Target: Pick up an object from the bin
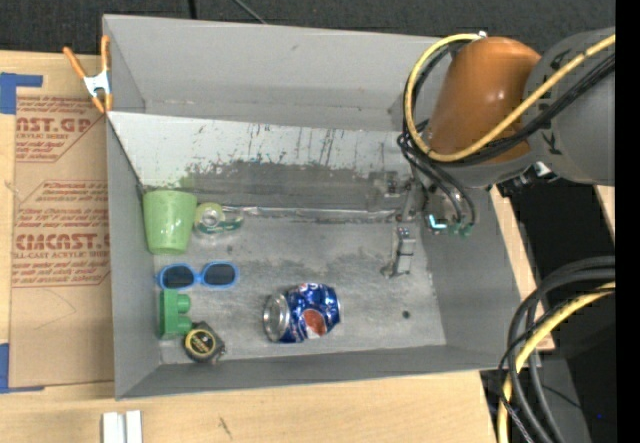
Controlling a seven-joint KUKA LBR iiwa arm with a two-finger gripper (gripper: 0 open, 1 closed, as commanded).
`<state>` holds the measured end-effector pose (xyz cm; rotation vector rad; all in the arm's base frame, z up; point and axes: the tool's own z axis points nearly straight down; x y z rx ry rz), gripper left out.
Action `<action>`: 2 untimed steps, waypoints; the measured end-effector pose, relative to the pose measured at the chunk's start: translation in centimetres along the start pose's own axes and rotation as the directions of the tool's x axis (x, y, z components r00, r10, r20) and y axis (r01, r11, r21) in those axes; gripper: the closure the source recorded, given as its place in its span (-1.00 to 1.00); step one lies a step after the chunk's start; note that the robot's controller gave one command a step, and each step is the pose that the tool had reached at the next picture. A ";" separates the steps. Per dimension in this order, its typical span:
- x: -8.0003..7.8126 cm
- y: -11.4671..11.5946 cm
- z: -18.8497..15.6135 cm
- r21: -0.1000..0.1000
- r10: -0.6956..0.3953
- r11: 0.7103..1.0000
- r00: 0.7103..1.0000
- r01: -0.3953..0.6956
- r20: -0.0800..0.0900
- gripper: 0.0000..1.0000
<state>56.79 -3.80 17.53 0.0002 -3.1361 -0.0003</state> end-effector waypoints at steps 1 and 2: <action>3.4 8.4 10.7 0.000 -0.427 0.904 0.904 0.427 0.002 -1.00; 8.6 7.9 7.6 0.000 -0.151 0.988 0.988 0.151 0.004 -1.00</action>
Offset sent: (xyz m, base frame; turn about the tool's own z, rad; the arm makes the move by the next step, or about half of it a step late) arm -0.0327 0.0818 -0.1053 -0.4390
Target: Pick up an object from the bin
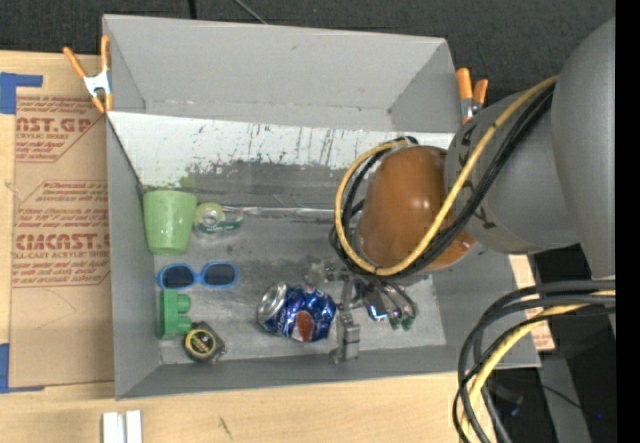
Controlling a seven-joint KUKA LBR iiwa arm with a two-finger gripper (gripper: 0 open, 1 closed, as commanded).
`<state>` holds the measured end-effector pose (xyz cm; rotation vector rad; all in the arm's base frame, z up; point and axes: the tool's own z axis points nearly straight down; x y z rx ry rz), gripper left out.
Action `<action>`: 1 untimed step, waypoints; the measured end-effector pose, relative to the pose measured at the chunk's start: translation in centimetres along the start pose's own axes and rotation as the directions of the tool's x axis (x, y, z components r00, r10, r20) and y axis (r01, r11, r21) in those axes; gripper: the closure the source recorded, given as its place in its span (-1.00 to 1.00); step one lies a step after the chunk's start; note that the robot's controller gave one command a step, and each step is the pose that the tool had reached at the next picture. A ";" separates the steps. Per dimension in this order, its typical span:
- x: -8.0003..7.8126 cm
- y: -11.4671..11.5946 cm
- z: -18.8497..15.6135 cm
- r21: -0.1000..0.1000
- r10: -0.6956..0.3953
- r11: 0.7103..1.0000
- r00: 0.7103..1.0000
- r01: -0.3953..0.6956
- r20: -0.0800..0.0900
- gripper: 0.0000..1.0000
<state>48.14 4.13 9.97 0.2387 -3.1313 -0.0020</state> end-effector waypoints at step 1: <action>-0.4 0.4 -0.1 0.001 -0.204 0.979 0.979 0.204 0.001 -1.00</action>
Offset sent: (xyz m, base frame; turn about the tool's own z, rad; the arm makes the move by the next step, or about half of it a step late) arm 0.0040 0.0035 0.0019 -0.2049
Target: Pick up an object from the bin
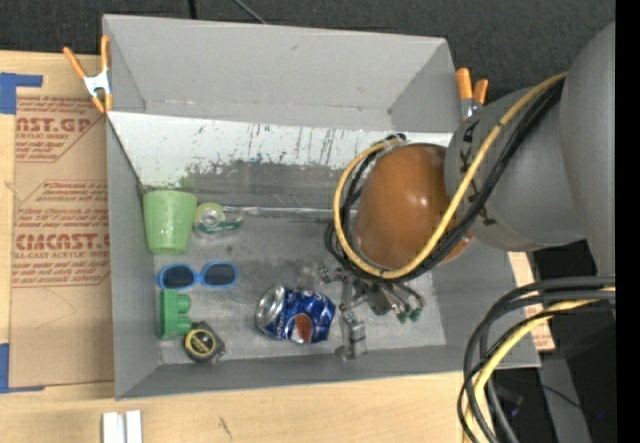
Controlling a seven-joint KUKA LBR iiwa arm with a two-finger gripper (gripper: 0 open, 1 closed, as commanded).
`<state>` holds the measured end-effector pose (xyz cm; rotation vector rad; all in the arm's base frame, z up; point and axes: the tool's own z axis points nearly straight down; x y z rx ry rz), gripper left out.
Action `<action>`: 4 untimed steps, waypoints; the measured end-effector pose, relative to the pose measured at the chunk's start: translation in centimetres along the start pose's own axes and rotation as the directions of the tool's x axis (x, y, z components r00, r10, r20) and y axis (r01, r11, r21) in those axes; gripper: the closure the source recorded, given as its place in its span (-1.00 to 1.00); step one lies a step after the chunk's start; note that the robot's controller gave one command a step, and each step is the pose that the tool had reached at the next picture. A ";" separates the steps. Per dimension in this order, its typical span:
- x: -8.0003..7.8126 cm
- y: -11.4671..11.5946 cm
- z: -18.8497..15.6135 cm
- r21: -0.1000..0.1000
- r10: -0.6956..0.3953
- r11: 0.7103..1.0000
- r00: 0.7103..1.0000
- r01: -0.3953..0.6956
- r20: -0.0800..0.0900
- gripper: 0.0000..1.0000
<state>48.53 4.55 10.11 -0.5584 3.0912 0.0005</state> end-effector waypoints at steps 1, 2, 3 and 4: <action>-0.5 -0.4 3.2 -0.001 0.292 0.956 0.956 -0.292 0.002 -1.00; -0.5 -0.4 3.2 -0.001 0.292 0.956 0.956 -0.292 0.004 -1.00; -0.5 -0.3 3.2 -0.001 0.292 0.957 0.957 -0.292 0.002 1.00; -0.6 -0.3 -6.9 -0.001 0.291 0.957 0.957 -0.291 0.007 1.00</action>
Offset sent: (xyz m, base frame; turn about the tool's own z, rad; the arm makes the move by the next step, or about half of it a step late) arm 0.0048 -0.0025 -0.0311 0.2959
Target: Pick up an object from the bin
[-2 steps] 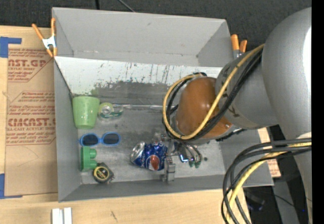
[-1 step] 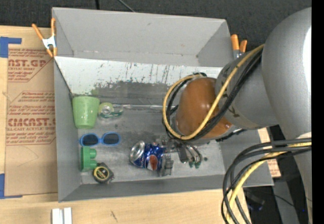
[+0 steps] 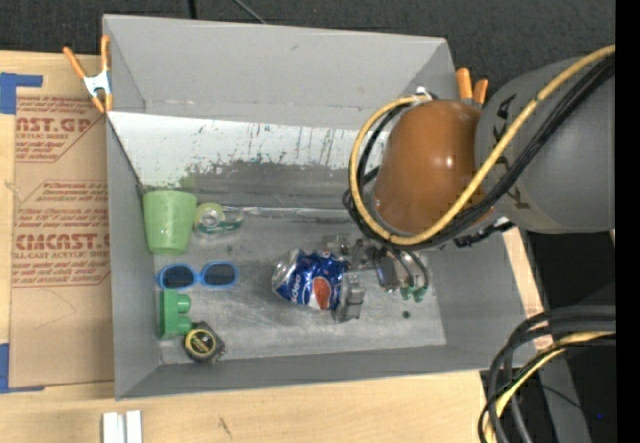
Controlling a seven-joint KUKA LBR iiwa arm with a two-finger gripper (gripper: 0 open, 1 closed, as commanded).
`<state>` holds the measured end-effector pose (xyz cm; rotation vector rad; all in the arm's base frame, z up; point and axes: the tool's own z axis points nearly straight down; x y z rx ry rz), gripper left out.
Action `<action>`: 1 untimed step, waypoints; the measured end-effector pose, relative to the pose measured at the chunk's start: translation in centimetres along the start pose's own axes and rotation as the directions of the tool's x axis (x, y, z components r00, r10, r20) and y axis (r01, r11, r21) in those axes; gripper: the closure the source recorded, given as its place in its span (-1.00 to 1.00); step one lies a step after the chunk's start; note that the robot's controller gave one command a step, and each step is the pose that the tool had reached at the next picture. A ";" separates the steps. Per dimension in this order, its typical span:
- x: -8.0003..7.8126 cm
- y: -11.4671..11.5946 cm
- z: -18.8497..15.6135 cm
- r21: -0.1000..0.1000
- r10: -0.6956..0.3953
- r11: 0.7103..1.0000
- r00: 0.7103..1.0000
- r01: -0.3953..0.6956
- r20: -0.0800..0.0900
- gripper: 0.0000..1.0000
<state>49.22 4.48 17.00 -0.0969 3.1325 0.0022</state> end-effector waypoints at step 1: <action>-0.1 0.0 -2.4 0.000 0.000 1.000 1.000 0.000 -0.004 1.00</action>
Offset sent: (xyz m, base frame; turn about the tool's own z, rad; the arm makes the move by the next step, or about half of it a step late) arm 0.0001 -0.0002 0.0226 0.0000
